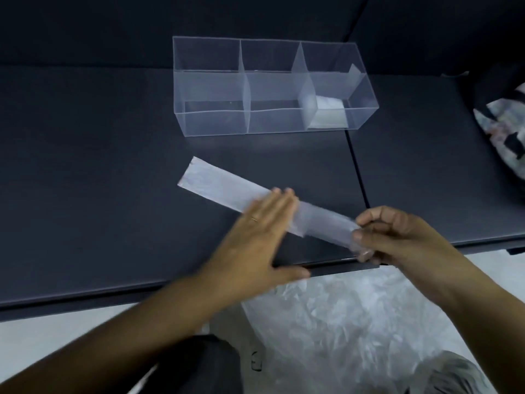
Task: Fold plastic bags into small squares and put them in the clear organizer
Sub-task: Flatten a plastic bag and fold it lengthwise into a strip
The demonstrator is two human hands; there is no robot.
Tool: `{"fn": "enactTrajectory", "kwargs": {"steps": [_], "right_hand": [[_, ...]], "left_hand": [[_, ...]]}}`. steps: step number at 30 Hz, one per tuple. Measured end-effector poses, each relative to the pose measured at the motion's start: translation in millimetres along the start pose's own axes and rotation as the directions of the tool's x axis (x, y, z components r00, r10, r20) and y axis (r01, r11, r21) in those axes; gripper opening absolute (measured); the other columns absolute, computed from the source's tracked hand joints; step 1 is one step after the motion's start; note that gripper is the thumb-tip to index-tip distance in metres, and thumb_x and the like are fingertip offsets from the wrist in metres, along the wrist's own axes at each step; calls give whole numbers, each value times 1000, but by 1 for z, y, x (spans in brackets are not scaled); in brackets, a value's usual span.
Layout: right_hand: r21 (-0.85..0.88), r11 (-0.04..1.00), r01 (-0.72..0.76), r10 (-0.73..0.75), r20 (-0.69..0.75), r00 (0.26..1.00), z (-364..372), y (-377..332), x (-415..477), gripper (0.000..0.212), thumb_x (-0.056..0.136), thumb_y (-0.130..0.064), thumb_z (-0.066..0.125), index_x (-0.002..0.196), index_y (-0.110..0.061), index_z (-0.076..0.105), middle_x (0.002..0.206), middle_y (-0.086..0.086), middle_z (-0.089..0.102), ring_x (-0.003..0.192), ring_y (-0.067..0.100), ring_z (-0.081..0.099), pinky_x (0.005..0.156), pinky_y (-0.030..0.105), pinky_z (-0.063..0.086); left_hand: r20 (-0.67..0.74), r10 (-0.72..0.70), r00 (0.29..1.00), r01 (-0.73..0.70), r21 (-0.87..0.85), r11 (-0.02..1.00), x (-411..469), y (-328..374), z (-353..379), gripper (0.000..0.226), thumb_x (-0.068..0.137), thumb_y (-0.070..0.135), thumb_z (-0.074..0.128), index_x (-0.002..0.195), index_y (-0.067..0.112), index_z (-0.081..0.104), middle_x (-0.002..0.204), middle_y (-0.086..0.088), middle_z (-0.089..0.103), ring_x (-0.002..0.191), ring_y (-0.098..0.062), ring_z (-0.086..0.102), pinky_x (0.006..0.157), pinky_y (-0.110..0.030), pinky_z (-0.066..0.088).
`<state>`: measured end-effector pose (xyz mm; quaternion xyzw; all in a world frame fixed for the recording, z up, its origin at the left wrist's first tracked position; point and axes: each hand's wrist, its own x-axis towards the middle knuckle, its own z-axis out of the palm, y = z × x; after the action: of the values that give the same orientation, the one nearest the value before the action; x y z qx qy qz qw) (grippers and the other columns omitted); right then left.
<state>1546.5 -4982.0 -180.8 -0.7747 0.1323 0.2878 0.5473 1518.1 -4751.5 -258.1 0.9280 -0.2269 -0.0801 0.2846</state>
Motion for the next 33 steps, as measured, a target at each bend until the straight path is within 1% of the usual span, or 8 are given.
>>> {"fn": "enactTrajectory", "kwargs": {"steps": [8,12,15,17,23,27,30,33], "right_hand": [[69,944,323,-326,52,944,21,-45,-24,27,74,-44,72,89,-21,67,76,3,72,56,13,62,55,19,51],[210,914,347,-387,192,902,19,-37,16,43,90,-45,57,126,-20,53,119,3,67,52,11,40,54,18,40],[60,966,250,-251,434,865,37,-21,40,48,90,-32,58,133,-15,46,87,1,70,50,9,35,54,19,36],[-93,969,227,-166,433,886,50,-11,51,39,88,-21,68,124,-17,56,87,-2,72,50,8,39,53,20,39],[-190,968,162,-124,199,972,64,2,65,11,86,-15,70,95,-21,66,83,0,74,43,8,47,48,18,44],[-213,969,123,-96,132,987,69,2,68,4,84,-18,72,84,-18,68,72,-1,72,42,7,49,44,17,41],[-206,974,93,-77,80,994,75,0,71,10,81,-18,75,76,-17,67,67,1,71,38,7,47,40,15,38],[-200,975,95,-85,58,995,79,-1,73,12,80,-18,77,73,-15,66,65,3,70,36,8,46,38,14,36]], "left_hand": [[-204,-249,947,32,-710,704,9,55,-6,38,99,21,46,136,22,54,126,7,64,117,-1,55,100,-21,42],[-56,-423,905,98,-937,334,7,35,-26,22,93,36,55,93,23,72,86,15,70,87,2,60,87,-17,44],[134,-498,857,120,-991,-60,9,16,-29,23,80,35,59,82,19,74,96,-4,72,96,-17,66,95,-36,50],[164,-511,844,95,-983,-159,10,5,-31,18,79,32,59,74,21,73,90,-4,71,91,-17,67,92,-37,51],[232,-676,700,89,-967,-240,9,-30,-31,14,95,15,53,90,14,66,92,-4,74,91,-16,71,76,-30,59],[275,-707,651,146,-960,-239,8,-41,-36,31,93,41,54,105,15,65,99,-6,75,95,-18,71,73,-29,59],[267,-725,635,235,-961,-148,11,-41,-38,51,70,57,66,104,18,66,103,-8,71,92,-18,72,73,-29,59],[158,-805,572,284,-959,13,16,-40,-35,23,77,33,77,88,13,71,93,-6,72,83,-20,72,63,-25,58]]}}
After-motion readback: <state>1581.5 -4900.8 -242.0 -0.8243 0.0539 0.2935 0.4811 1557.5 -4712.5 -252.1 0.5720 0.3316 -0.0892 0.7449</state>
